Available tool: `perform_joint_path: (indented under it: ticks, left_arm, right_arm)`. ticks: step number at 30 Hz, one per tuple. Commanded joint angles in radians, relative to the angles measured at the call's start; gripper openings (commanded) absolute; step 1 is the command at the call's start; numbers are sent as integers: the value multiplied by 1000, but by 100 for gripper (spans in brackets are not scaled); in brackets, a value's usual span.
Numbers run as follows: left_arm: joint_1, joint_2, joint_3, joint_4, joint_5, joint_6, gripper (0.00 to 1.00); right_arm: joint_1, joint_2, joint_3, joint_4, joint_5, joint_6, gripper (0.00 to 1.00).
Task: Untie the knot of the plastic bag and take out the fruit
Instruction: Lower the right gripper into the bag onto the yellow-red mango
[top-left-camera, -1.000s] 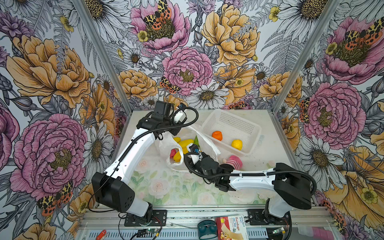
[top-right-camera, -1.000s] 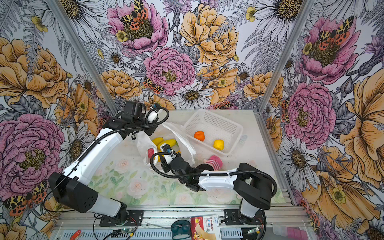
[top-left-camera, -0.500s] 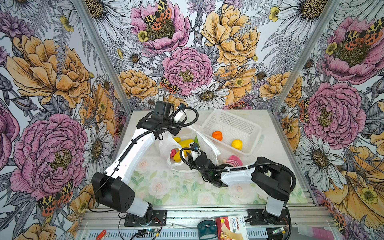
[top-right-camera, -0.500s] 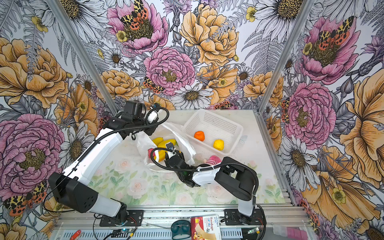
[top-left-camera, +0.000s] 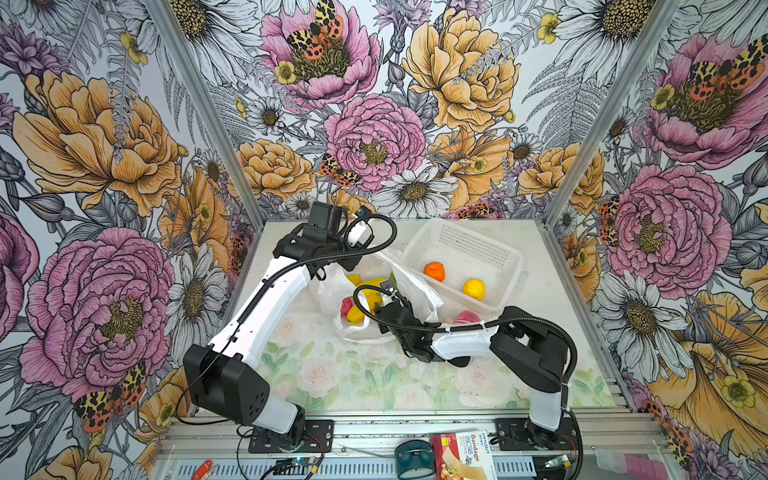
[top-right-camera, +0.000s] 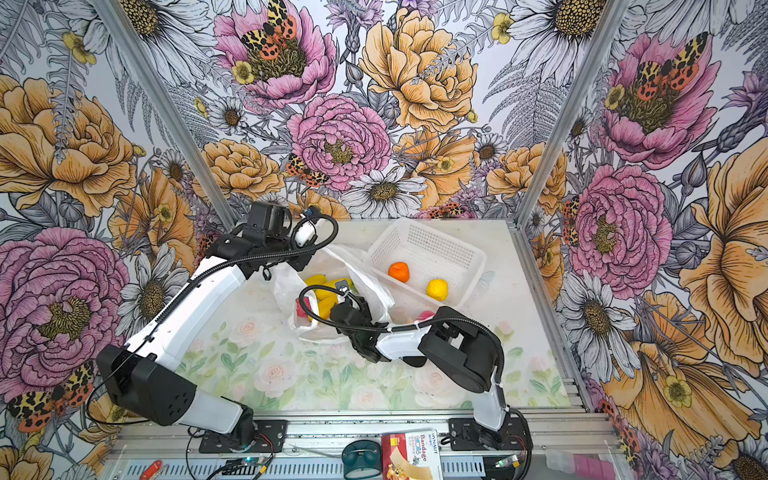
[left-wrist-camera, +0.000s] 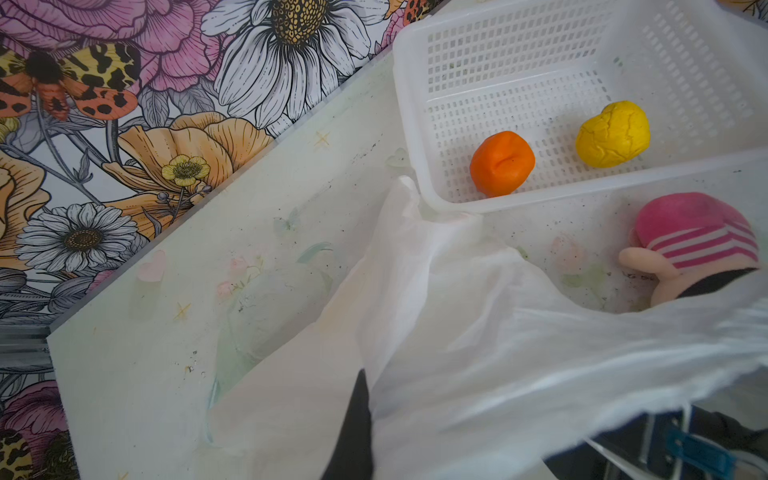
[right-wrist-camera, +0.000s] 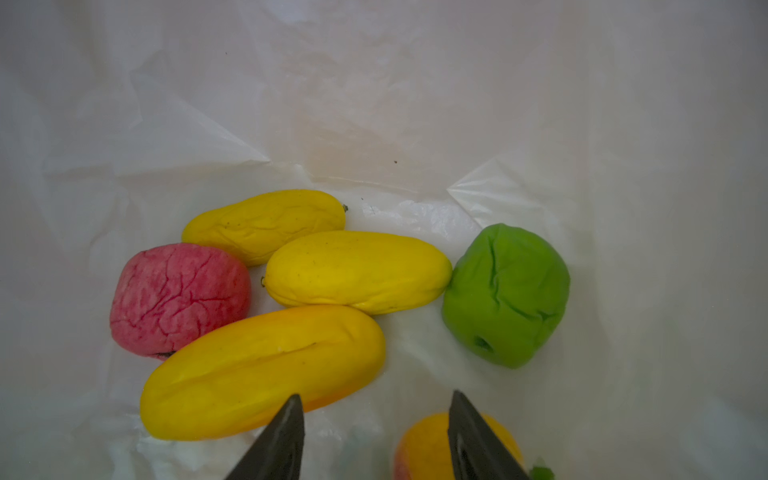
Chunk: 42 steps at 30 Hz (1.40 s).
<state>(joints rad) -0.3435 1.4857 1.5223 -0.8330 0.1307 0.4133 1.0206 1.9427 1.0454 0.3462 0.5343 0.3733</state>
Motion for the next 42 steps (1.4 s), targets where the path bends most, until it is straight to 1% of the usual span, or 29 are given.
perform_joint_path:
  ticks: [1, 11, 15, 18, 25, 32, 34, 39, 42]
  left_arm:
    - [5, -9, 29, 19, -17, -19, 0]
    - [5, -10, 29, 20, -17, -18, 0]
    - [5, -12, 30, 18, -18, -18, 0]
    - [5, -13, 30, 18, -17, -18, 0]
    - [5, -16, 30, 17, -14, -18, 0]
    - [5, -15, 30, 17, -14, -17, 0]
    - [5, -15, 30, 18, -14, -18, 0]
    - [5, -13, 30, 17, -14, -18, 0]
    - [5, -13, 30, 17, -15, -18, 0]
  right_arm:
    - [1, 42, 60, -107, 40, 31, 62]
    - [0, 67, 115, -211, 106, 65, 78]
    - [0, 96, 149, -285, 163, 99, 85]
    - [-7, 115, 150, -309, 200, 111, 87]
    - [-25, 111, 149, -347, 258, 120, 85]
    - [-44, 134, 160, -358, 238, 131, 84]
    - [-49, 145, 166, -358, 228, 134, 82]
    - [-54, 136, 159, -350, 207, 139, 68]
    - [-54, 117, 131, -313, 186, 133, 61]
